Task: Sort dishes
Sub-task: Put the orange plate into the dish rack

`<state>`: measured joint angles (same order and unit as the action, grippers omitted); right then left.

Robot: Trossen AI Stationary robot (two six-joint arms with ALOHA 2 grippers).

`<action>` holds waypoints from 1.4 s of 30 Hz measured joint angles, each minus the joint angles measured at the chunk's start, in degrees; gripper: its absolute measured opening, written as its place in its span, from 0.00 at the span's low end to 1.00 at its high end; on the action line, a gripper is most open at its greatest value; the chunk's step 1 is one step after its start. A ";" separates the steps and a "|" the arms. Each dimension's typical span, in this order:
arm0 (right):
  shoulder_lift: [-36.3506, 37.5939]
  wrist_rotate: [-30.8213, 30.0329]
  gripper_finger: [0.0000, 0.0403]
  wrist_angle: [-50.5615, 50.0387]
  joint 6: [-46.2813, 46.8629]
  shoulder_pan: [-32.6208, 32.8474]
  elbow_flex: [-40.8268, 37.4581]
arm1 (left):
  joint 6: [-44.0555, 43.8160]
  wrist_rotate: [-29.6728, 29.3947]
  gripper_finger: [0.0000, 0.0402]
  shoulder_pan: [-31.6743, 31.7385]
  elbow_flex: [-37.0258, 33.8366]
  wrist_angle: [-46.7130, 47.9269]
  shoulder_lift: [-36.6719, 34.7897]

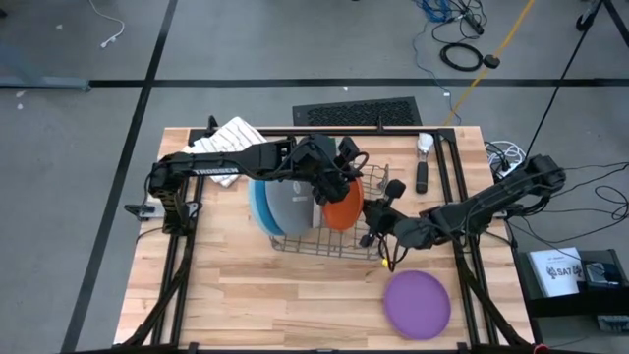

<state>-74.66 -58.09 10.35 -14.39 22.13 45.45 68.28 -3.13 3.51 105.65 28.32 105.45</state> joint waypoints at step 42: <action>0.03 7.30 0.00 -1.07 -3.58 -3.12 0.22 | -0.28 -0.19 0.00 1.67 -0.89 12.16 -6.08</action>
<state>-74.63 -50.79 9.28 -17.97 19.01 45.67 68.00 -3.32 5.18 104.76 40.48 99.37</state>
